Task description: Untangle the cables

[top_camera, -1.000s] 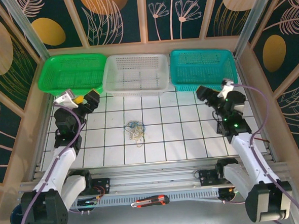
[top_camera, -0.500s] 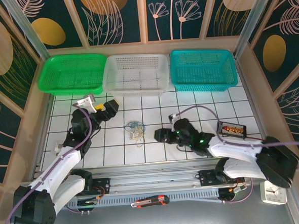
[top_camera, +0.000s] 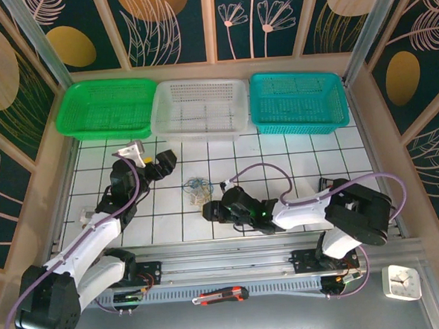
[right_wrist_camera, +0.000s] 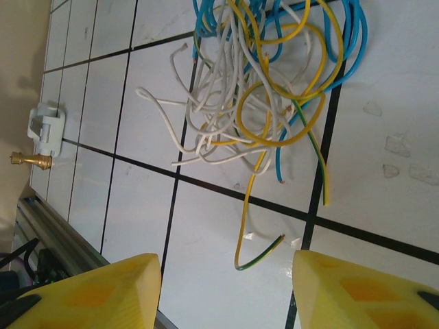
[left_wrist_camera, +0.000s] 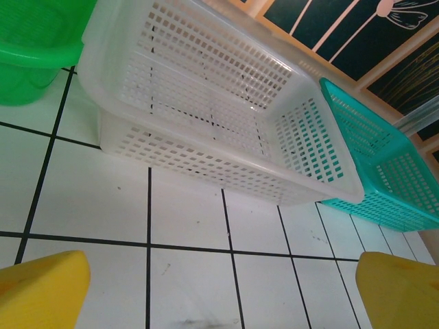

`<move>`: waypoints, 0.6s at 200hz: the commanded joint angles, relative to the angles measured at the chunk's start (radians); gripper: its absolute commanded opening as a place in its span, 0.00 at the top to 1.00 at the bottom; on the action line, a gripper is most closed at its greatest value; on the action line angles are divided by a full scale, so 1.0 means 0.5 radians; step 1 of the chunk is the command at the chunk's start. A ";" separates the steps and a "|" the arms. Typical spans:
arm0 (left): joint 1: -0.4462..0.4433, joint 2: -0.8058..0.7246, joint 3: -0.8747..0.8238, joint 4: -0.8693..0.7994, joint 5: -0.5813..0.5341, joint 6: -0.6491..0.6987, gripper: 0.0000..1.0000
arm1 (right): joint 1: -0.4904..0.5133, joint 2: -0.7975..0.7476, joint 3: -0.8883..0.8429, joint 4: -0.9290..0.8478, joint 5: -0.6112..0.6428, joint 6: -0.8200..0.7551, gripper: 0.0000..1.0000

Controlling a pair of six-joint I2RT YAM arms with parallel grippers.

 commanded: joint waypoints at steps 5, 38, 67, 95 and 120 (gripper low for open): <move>-0.008 -0.006 0.001 0.060 -0.011 0.037 0.01 | 0.053 0.051 0.078 0.015 0.094 0.075 0.46; -0.008 0.017 -0.001 0.089 0.005 0.033 0.01 | 0.063 0.106 0.106 0.028 0.094 0.087 0.50; -0.008 0.020 0.005 0.101 0.021 0.036 0.01 | 0.064 0.139 0.118 0.030 0.103 0.095 0.56; -0.010 0.023 0.014 0.112 0.027 0.036 0.01 | 0.064 0.161 0.114 0.025 0.122 0.107 0.56; -0.008 0.023 0.017 0.119 0.044 0.030 0.01 | 0.052 0.167 0.109 0.031 0.151 0.109 0.59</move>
